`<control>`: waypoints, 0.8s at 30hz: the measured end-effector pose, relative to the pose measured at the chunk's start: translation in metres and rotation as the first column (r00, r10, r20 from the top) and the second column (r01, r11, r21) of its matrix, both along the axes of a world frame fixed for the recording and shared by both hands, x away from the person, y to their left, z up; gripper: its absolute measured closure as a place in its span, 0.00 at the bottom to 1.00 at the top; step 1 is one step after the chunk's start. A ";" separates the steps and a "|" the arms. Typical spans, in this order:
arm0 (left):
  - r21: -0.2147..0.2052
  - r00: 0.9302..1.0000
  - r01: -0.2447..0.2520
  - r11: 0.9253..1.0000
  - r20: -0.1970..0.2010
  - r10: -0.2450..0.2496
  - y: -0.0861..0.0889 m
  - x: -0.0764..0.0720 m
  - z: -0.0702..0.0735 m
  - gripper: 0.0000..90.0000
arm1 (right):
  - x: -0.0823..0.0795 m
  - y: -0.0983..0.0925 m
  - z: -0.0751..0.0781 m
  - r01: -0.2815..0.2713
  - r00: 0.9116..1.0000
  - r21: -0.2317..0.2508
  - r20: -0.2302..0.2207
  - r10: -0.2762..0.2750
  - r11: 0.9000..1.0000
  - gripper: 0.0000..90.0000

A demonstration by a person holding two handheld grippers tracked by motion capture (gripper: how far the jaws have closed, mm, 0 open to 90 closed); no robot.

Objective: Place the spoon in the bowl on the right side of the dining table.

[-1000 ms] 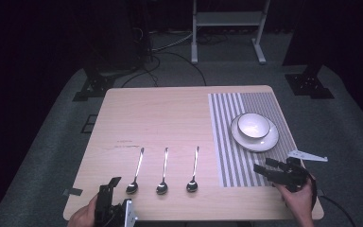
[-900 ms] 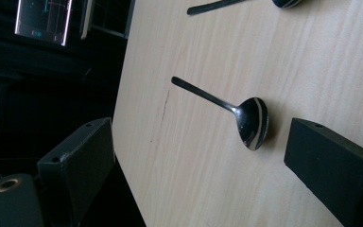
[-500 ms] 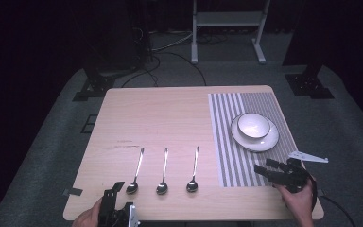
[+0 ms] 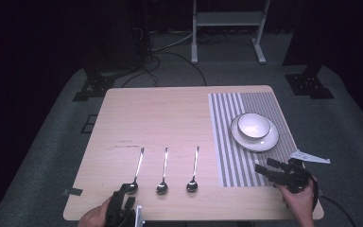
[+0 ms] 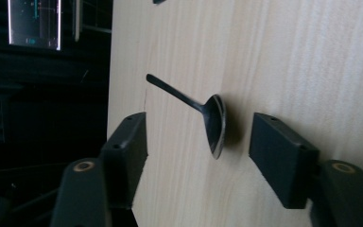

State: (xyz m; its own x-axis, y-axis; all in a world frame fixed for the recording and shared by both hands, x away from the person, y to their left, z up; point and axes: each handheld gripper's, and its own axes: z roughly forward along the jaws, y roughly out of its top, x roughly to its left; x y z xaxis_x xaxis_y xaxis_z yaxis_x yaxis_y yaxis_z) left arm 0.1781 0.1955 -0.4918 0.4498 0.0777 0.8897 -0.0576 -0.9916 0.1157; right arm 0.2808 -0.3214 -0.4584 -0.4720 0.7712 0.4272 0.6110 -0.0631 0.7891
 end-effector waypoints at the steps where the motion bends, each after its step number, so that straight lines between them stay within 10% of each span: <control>1: 0.003 1.000 0.003 1.000 0.002 -0.003 -0.001 0.000 -0.001 0.44 | 0.000 0.000 0.000 -0.001 1.000 0.000 0.000 0.001 1.000 0.23; 18: 0.105 1.000 -0.014 0.994 0.008 0.014 -0.003 0.004 -0.020 0.97 | -0.002 0.000 0.007 -0.007 1.000 0.019 0.028 0.006 1.000 0.24; 24: 0.107 0.998 -0.021 0.994 0.053 0.016 -0.002 0.005 -0.019 0.98 | 0.002 0.006 0.011 -0.024 1.000 0.022 0.018 0.024 0.999 0.24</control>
State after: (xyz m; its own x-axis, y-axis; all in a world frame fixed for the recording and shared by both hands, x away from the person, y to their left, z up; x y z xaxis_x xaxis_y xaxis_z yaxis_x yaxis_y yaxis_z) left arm 0.1827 0.1936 -0.5110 0.4025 -0.0113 0.9153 -0.0421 -0.9991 0.0062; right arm 0.2828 -0.3152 -0.4477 -0.4982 0.7500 0.4350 0.5982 -0.0658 0.7987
